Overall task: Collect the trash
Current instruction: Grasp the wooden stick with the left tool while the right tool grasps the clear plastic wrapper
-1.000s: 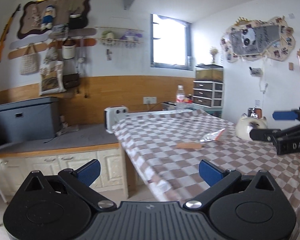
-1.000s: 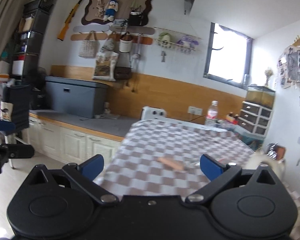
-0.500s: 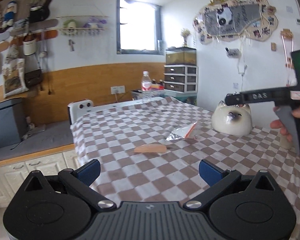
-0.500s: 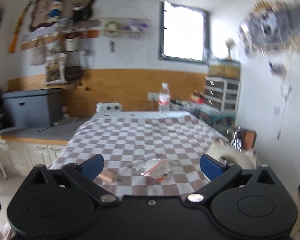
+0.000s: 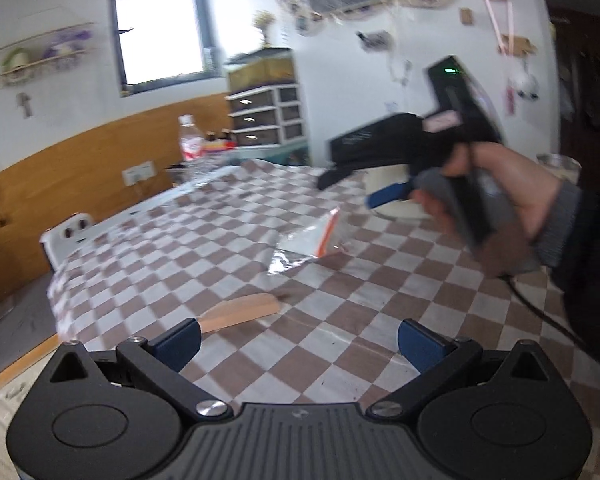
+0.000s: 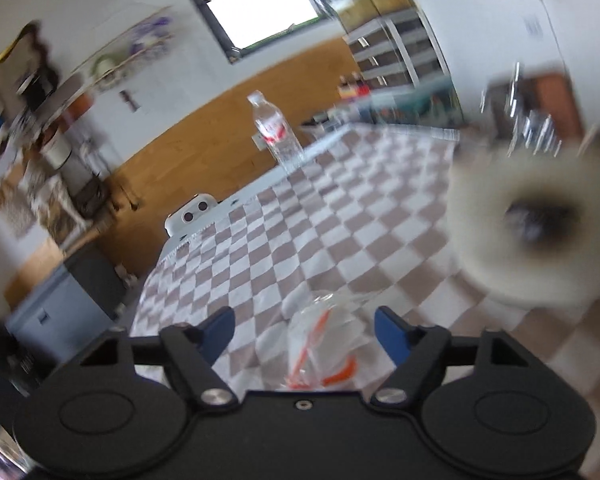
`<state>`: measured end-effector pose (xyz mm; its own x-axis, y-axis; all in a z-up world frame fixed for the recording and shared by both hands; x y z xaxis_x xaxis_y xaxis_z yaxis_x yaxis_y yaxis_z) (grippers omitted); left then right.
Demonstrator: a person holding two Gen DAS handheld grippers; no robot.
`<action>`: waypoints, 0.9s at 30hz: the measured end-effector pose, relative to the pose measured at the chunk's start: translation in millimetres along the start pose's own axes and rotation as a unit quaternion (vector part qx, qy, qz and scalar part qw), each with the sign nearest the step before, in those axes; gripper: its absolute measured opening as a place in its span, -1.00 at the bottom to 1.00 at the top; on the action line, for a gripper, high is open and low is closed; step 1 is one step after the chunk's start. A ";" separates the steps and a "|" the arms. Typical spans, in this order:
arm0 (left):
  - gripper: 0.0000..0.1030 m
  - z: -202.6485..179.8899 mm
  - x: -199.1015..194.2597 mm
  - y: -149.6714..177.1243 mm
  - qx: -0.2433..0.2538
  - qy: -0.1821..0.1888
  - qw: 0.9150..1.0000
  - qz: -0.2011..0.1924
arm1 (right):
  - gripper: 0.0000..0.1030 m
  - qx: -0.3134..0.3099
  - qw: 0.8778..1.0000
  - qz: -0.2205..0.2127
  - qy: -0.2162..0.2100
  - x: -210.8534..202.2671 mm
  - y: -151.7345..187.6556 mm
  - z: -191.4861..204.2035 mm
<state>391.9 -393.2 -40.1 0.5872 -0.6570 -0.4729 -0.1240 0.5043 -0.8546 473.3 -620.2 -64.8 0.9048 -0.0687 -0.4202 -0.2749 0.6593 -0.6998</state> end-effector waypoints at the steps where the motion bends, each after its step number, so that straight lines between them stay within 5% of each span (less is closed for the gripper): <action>1: 1.00 0.5 5.7 -0.5 0.007 0.005 1.000 0.002 | 0.41 0.022 1.000 0.007 -0.008 9.5 1.5 -1.7; 8: 1.00 15.6 54.5 -0.1 0.024 0.025 0.999 0.020 | 0.18 0.046 0.998 0.038 -0.027 48.4 8.8 -5.7; 11: 1.00 30.0 81.7 -5.5 0.000 0.026 0.999 0.031 | -0.15 0.068 0.995 0.048 -0.050 56.2 5.6 -11.2; 19: 1.00 58.7 147.1 -5.7 -0.100 -0.020 0.991 0.084 | -0.45 0.087 0.992 0.057 -0.072 66.6 1.8 -23.9; 27: 1.00 74.0 157.4 4.8 -0.158 -0.100 0.974 0.130 | -0.67 0.087 0.992 0.058 -0.068 66.2 4.4 -25.6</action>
<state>543.0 -452.7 -102.8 0.6428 -0.3928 -0.6576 -0.5107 0.4202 -0.7501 523.7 -641.0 -110.5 0.9095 0.1087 -0.4013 -0.3297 0.7765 -0.5369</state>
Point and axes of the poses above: each gripper's, at about its wrist camera, not at the fingertips, and x roughly the way its jaws point, z to its left, y to its underside, the point moved 5 cm from there along x, roughly the way its jaws point, and after that the axes turned 2 degrees about x, right-handed, at the moved point
